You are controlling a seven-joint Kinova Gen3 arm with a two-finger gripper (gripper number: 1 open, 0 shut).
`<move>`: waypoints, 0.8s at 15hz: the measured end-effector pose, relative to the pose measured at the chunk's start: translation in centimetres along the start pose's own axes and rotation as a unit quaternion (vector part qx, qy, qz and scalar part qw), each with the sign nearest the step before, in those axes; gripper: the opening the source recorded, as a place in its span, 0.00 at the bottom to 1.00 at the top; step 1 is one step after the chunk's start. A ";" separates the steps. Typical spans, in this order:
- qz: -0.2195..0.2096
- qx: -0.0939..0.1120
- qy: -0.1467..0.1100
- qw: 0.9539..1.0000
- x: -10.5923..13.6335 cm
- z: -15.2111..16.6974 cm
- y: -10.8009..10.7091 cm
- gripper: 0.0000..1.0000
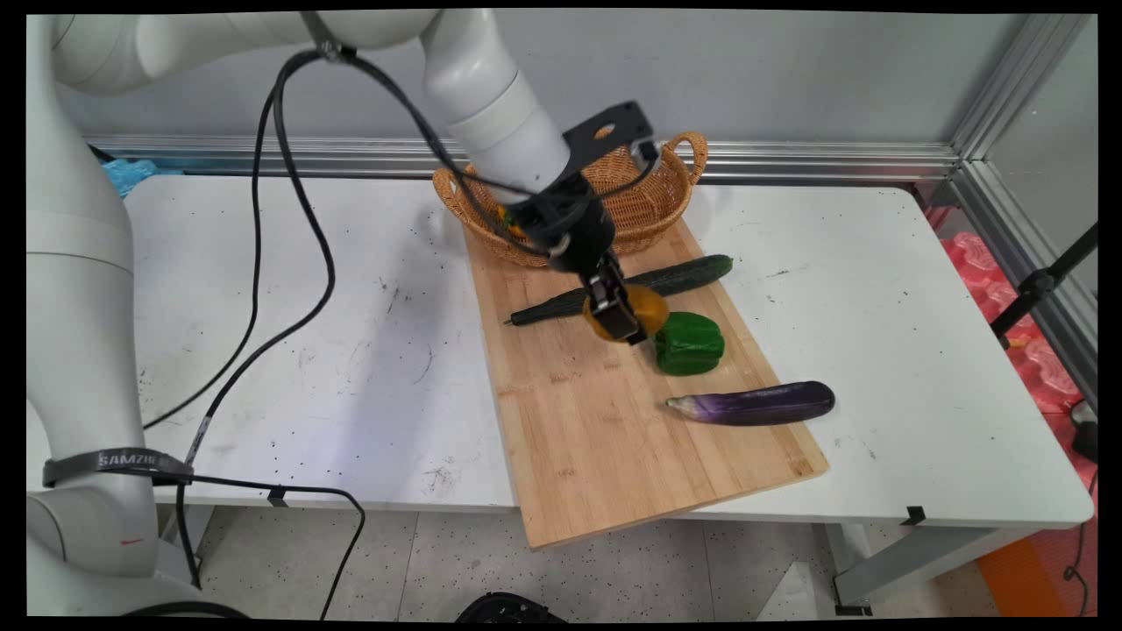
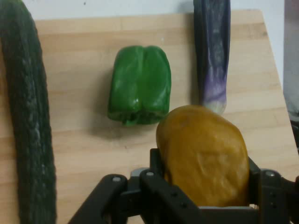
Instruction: Place the picked object on the cutting board
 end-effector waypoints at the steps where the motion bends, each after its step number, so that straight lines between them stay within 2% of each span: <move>1: 0.002 0.000 -0.001 1.000 -0.5 0.3 0.3 0.00; 6: 0.008 0.004 -0.006 1.000 -3.0 2.0 1.5 0.00; 12: 0.013 0.015 -0.009 1.000 -4.9 3.2 1.7 0.00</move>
